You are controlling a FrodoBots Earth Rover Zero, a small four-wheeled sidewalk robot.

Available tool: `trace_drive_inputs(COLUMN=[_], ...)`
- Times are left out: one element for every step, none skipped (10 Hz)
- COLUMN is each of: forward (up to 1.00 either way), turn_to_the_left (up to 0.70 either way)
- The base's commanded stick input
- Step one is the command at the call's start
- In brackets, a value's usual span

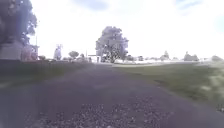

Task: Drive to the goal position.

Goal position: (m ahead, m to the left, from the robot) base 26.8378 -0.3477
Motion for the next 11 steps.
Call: trace_drive_inputs(forward=[0.70, 0.70, 0.70, 0.70, 0.70, 0.70, 0.70, 0.70, 0.70, 0.70, 0.70], turn_to_the_left=[0.00, 0.00, 0.00, 0.00, 0.00, 0.00, 0.00, 0.00, 0.00, 0.00, 0.00])
